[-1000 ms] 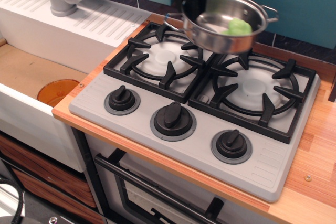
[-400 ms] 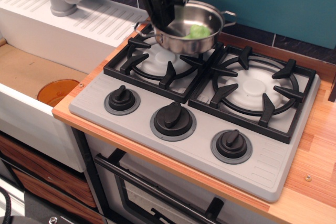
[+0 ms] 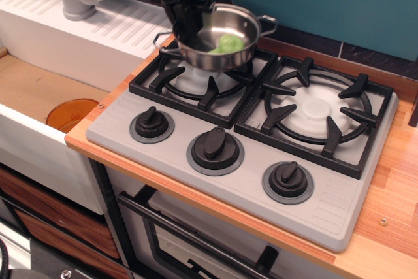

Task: Put cauliflower in pot or pan an put pot or pan on stove

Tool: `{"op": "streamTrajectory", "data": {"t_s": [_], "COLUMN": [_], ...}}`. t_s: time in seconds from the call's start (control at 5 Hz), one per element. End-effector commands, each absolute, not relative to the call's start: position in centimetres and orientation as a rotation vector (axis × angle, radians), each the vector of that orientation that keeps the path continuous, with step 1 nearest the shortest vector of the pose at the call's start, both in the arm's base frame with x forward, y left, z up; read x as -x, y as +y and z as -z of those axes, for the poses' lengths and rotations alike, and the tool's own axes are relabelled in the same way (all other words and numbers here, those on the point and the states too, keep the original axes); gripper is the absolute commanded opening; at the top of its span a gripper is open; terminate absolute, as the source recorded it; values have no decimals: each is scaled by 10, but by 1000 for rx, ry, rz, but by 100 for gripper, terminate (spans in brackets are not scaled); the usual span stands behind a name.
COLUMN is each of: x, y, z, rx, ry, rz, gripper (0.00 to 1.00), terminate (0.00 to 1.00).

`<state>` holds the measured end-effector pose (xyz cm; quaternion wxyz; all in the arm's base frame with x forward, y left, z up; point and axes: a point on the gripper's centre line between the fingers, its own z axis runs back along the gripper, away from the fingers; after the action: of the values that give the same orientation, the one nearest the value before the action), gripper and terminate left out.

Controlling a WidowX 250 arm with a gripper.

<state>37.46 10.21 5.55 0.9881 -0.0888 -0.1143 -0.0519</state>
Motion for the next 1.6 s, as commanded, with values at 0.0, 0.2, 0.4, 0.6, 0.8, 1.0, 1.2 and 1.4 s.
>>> {"op": "streamTrajectory", "data": {"t_s": [0.0,0.2,0.4,0.6,0.8,1.0,1.2,1.4], "x": [-379,-372,-361,-352,-348,-344,-342,-342], "y": [107,101,90,80,70,51,18,-6], "z": [-62,-68,-90,-118,-133,-136,-130,-128], "rx": [169,167,177,159,149,145,155,175], "ry": [-277,-262,-226,-191,-178,-194,-225,-227], "rz": [128,121,100,73,63,43,15,8], "gripper": [0,100,100,100,100,100,100,100], "terminate": [0,0,0,0,0,0,0,0]}}
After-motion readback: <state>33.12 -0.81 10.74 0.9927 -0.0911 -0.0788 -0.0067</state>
